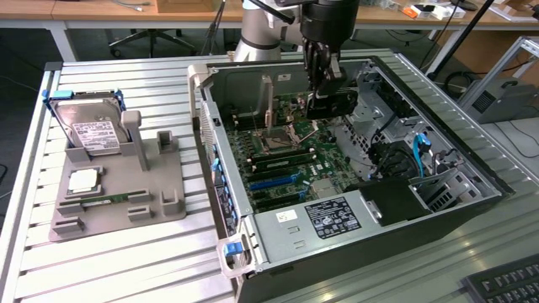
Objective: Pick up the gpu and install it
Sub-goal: 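Insert the gpu into the slot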
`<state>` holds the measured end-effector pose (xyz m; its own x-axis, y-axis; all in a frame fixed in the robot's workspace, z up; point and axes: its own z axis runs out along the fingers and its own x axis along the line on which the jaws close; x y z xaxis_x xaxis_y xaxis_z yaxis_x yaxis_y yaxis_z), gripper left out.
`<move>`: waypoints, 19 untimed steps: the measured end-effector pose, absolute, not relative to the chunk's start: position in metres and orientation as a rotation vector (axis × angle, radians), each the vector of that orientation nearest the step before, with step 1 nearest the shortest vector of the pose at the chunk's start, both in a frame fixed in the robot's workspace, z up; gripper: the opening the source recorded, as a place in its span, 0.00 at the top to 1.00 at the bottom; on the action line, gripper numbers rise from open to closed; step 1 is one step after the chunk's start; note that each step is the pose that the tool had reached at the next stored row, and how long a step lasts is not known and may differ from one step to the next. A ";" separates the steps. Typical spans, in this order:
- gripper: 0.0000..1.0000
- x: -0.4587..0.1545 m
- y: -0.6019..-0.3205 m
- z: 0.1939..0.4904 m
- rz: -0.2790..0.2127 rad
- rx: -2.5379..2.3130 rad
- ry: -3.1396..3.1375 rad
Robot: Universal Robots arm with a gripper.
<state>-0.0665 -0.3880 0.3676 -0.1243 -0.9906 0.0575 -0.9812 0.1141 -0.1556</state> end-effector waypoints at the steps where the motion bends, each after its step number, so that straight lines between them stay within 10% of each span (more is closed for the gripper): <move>1: 0.73 -0.066 -0.388 0.368 -0.239 -2.045 2.292; 19: 0.73 -0.067 -0.388 0.366 -0.180 -2.180 2.211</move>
<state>-0.0665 -0.3882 0.3664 -0.0172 -0.9981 0.0587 -0.9945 0.0110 -0.1046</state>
